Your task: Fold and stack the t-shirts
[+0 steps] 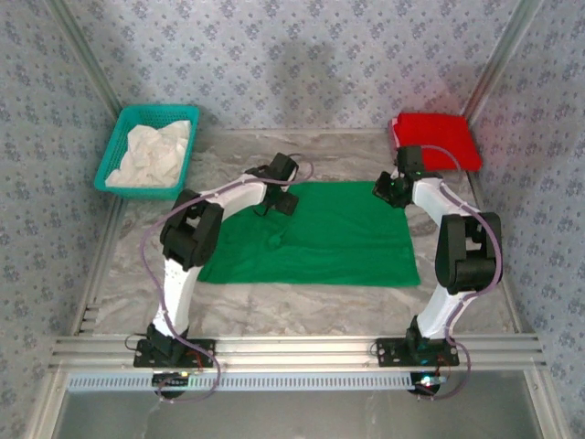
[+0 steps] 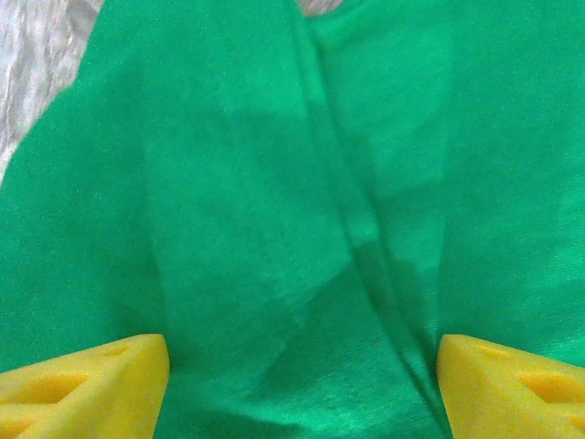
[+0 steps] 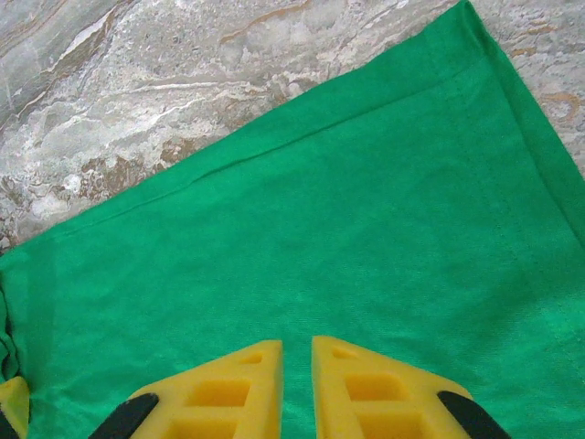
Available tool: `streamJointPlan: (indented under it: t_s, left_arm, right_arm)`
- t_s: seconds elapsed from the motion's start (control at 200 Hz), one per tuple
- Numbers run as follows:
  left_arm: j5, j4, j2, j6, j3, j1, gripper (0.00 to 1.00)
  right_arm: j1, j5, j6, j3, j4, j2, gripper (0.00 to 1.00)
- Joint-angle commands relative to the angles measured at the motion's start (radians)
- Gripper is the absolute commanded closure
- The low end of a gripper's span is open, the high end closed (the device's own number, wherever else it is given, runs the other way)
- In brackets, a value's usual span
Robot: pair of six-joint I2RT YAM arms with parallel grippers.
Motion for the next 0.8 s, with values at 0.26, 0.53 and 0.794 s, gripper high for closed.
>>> streamJointPlan:
  t_s: [0.26,0.53,0.794]
  left_arm:
    - [-0.089,-0.042,0.009,-0.037,0.050,-0.017,0.69]
    - [-0.126,-0.067,-0.077,-0.020,0.045,-0.016,0.90]
    - [-0.163,-0.049,-0.239,0.152,-0.001,0.008,1.00]
  right_arm:
    - [-0.016,-0.013,-0.015,-0.054,0.014,-0.020,0.81]
    - [-0.034,-0.014,-0.009,-0.038,0.005,-0.015,0.80]
    - [-0.109,-0.008,-0.052,0.199,-0.192,0.117,0.73]
